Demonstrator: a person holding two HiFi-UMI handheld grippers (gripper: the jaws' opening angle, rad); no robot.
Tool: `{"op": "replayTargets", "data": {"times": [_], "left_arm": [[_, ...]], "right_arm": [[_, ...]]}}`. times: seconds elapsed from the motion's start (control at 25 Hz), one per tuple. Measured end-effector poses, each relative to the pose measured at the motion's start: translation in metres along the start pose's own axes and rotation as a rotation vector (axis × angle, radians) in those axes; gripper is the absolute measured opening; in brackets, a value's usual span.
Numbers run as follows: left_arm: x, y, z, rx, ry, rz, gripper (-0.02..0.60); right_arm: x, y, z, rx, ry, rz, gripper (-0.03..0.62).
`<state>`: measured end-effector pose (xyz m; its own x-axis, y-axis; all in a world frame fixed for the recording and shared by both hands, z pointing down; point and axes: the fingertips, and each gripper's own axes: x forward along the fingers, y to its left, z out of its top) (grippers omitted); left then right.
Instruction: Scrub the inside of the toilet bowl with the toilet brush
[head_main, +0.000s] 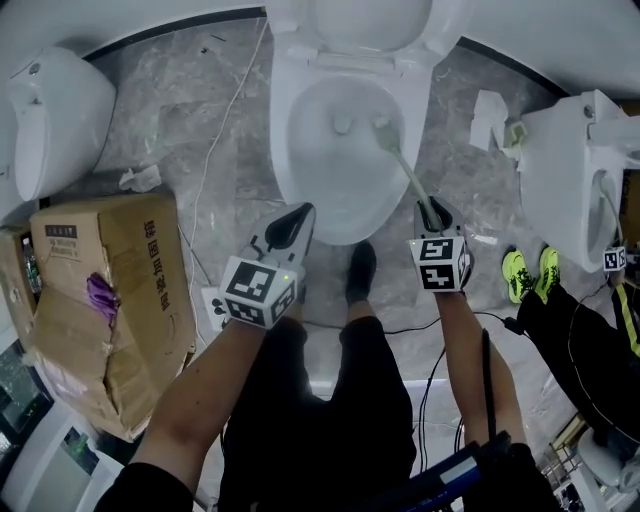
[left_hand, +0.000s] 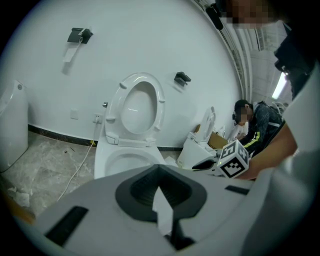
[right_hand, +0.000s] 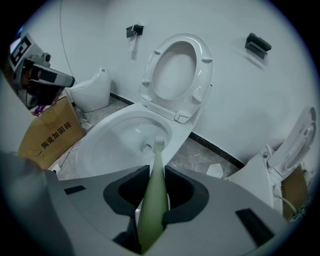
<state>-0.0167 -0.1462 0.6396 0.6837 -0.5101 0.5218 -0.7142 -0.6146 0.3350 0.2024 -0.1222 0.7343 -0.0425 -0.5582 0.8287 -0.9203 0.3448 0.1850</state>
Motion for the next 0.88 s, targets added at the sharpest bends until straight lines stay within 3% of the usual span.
{"op": "replayTargets", "data": {"times": [0.24,0.44,0.88], "left_arm": [[-0.009,-0.008,-0.006,0.001,0.004,-0.010,0.009],[-0.014,-0.012,-0.011,-0.008,0.007,-0.012,0.009],[-0.019,-0.017,-0.008,-0.010,-0.007,-0.010,0.009]], "right_arm": [[-0.026,0.028,-0.022,0.003,0.029,0.058,0.101],[-0.046,0.057,-0.041,-0.057,0.050,0.135,0.101],[-0.073,0.094,-0.056,-0.096,0.060,0.231,0.101]]}}
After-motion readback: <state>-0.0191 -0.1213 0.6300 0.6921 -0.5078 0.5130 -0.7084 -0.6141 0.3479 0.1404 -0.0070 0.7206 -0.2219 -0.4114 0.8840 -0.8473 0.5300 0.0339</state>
